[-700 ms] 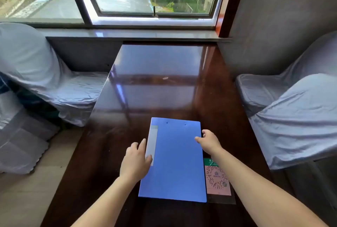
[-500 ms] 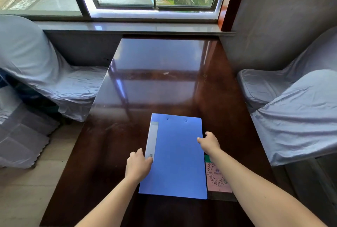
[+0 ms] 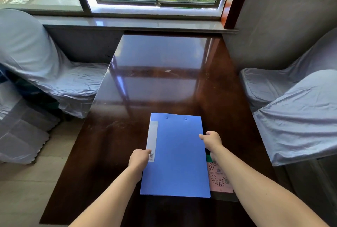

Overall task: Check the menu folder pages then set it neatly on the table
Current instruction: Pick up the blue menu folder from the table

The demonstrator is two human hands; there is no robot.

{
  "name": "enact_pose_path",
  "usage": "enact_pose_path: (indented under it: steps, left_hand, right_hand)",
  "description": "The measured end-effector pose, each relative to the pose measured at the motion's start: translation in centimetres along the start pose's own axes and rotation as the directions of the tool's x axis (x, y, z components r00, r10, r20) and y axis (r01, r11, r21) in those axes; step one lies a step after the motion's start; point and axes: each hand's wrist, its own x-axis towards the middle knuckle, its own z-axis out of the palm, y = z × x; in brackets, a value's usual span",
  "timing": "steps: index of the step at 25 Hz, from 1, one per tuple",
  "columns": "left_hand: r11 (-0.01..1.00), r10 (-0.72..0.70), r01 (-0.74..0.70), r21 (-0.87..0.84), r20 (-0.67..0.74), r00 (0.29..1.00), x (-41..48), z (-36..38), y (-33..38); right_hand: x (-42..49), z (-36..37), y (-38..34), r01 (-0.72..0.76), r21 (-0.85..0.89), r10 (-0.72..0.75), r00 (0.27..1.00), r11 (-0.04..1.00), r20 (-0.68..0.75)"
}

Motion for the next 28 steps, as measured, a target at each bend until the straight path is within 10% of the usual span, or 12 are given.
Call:
enact_pose_path:
  steps: [23, 28]
  left_hand:
    - [0.801, 0.361, -0.224, -0.555, 0.149, 0.921, -2.5, -3.9, 3.8]
    - [0.773, 0.624, -0.634, -0.036, 0.221, 0.749, -5.0, -5.4, 4.3]
  right_hand:
    - [-2.7, -1.6, -3.6, 0.050, 0.510, -0.260, 0.900, 0.858, 0.350]
    - [-3.7, -3.0, -4.9, 0.059, 0.590, -0.270, 0.922, 0.805, 0.277]
